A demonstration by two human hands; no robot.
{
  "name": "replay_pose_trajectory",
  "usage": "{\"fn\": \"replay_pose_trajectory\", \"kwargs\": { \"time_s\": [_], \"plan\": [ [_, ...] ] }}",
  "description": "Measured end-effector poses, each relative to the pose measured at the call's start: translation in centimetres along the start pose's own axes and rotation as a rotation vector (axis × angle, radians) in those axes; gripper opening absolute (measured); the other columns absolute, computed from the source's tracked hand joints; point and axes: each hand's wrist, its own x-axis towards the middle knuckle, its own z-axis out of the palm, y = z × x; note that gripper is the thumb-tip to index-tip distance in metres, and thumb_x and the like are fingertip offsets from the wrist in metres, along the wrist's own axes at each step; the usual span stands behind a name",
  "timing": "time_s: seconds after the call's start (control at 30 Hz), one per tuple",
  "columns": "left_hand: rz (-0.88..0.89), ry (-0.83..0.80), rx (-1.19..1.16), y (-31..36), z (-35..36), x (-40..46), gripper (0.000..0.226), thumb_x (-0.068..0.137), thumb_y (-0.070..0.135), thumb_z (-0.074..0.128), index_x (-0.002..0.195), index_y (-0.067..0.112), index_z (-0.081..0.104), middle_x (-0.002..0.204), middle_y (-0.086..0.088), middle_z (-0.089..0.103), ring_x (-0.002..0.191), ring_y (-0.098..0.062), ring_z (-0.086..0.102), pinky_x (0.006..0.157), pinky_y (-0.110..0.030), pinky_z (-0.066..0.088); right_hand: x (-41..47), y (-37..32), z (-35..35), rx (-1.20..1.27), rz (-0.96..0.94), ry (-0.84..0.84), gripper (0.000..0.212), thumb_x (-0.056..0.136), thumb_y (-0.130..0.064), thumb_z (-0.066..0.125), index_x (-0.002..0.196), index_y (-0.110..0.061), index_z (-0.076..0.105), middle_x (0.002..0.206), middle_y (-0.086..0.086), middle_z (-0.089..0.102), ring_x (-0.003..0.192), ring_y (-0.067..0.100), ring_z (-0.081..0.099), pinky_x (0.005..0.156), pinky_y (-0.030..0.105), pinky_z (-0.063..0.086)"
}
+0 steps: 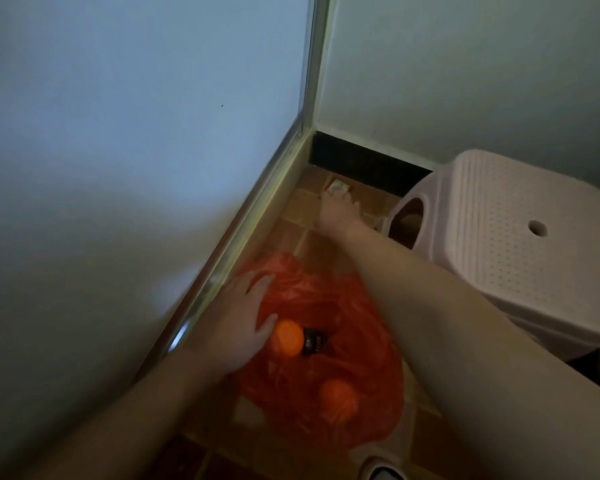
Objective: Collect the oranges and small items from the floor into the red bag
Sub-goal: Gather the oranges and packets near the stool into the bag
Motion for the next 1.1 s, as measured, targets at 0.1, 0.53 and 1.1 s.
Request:
{"fn": "replay_pose_trajectory", "kwargs": {
  "time_s": [0.1, 0.53, 1.1],
  "plan": [
    [0.007, 0.0, 0.04, -0.3, -0.9, -0.3, 0.069, 0.101, 0.053, 0.048, 0.161, 0.035, 0.017, 0.166, 0.006, 0.021, 0.152, -0.017, 0.021, 0.121, -0.039, 0.023, 2.4, 1.5, 0.6, 0.006, 0.03, -0.08, 0.075, 0.096, -0.024, 0.057, 0.161, -0.014, 0.022, 0.168, 0.016, 0.015, 0.152, 0.041, 0.019, 0.121, 0.06, 0.02],
    [-0.027, -0.009, -0.003, -3.0, -0.6, -0.9, 0.07, 0.095, 0.05, 0.047, 0.159, 0.03, 0.028, 0.161, 0.001, 0.031, 0.15, -0.018, 0.027, 0.121, -0.041, 0.032, 5.8, 2.1, 3.1, 0.055, 0.01, -0.147, 0.083, 0.091, -0.049, 0.056, 0.161, -0.019, 0.023, 0.165, 0.01, 0.026, 0.15, 0.036, 0.029, 0.118, 0.06, 0.025],
    [0.079, 0.049, 0.074, -2.4, -0.5, -0.9, 0.059, 0.093, 0.041, 0.052, 0.149, 0.024, 0.048, 0.152, -0.001, 0.047, 0.141, -0.021, 0.041, 0.118, -0.039, 0.034, -2.1, 0.6, 7.7, 0.152, -0.212, -0.01, 0.083, 0.077, -0.048, 0.067, 0.151, -0.021, 0.042, 0.151, 0.006, 0.044, 0.141, 0.033, 0.039, 0.112, 0.053, 0.037]
  ]
}}
